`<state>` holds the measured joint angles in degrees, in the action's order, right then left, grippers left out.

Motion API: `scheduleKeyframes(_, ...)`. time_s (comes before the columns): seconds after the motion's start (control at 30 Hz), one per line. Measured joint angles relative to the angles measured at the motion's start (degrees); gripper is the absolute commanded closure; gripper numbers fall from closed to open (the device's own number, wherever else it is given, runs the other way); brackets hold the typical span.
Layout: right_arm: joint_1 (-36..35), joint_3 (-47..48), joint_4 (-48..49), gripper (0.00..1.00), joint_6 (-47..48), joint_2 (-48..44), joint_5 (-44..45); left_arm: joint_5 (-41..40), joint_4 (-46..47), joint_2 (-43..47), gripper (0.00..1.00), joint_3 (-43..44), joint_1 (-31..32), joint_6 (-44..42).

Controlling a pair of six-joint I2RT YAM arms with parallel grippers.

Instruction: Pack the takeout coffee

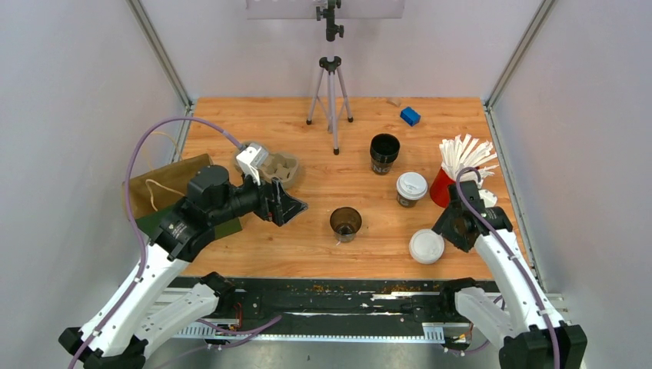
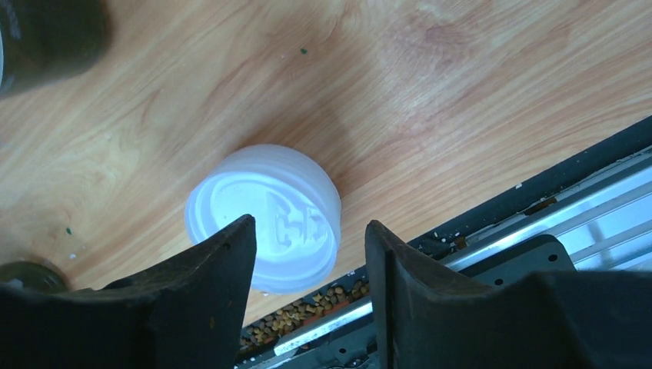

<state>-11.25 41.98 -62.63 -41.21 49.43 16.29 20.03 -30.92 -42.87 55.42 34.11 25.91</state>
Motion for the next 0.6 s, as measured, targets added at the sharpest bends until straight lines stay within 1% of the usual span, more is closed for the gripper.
scheduleKeyframes(0.07, 2.8, 0.0, 1.8, 0.55, 1.8, 1.6, -1.2, 0.0, 0.5, -0.2, 0.00, -0.3, 0.0, 0.0)
scheduleKeyframes(0.2, 5.1, 0.0, 4.7, 0.63, 4.6, 4.3, -3.2, 0.0, 0.8, -0.8, 0.00, -0.8, 0.0, 0.2)
scheduleKeyframes(0.4, 5.9, -0.8, 8.1, 0.63, 7.1, 5.5, -5.6, 0.0, 1.1, -1.3, 0.00, -1.3, 0.0, 0.4)
scheduleKeyframes(0.5, 5.9, -1.4, 8.1, 0.62, 7.4, 5.7, -6.4, 0.0, 1.2, -1.3, 0.00, -1.3, 0.0, 0.4)
scheduleKeyframes(0.6, 5.9, -1.6, 8.1, 0.64, 7.4, 5.9, -6.7, 0.0, 1.2, -1.2, 0.00, -1.3, 0.0, 0.4)
